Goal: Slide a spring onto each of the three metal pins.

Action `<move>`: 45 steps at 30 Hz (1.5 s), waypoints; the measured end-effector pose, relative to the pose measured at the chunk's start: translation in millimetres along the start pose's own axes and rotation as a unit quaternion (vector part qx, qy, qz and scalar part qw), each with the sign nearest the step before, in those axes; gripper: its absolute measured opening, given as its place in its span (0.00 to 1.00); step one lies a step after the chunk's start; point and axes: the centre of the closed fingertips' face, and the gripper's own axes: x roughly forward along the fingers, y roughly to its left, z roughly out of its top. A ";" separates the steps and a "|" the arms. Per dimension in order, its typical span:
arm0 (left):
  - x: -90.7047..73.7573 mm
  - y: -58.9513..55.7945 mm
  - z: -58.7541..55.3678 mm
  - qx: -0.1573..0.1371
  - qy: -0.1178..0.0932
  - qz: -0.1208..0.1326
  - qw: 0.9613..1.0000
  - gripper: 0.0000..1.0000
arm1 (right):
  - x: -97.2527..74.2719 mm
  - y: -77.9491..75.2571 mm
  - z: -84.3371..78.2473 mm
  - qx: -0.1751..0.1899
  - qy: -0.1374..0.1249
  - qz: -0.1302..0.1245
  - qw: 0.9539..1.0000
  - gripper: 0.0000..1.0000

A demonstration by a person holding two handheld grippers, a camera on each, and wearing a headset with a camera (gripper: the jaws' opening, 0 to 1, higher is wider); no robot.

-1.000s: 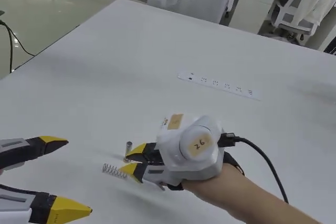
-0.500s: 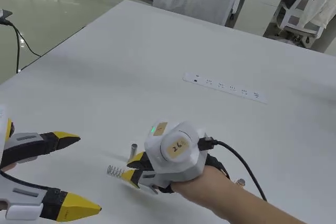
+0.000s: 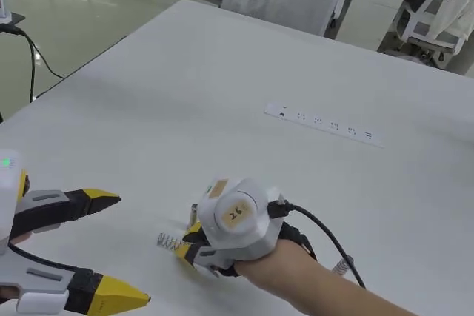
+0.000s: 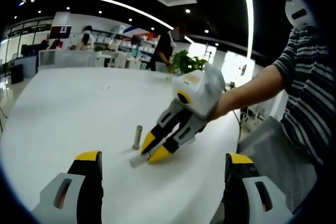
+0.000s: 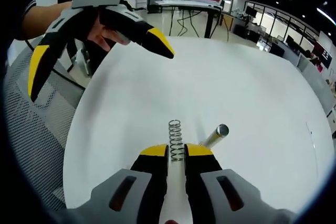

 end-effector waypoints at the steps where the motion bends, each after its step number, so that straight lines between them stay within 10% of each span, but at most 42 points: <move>1: 0.2 -0.4 0.0 0.000 0.000 -0.001 1.000 0.94 | 0.8 0.6 -2.0 0.000 0.003 0.002 1.000 0.09; 16: 7.4 -7.6 2.4 0.006 0.010 -0.013 1.000 0.93 | -13.1 4.4 -1.2 0.016 -0.017 0.005 1.000 0.07; 45: 38.8 -50.5 -3.4 0.013 0.043 -0.109 0.993 0.68 | -104.1 24.4 -26.4 -0.034 -0.035 0.010 0.999 0.07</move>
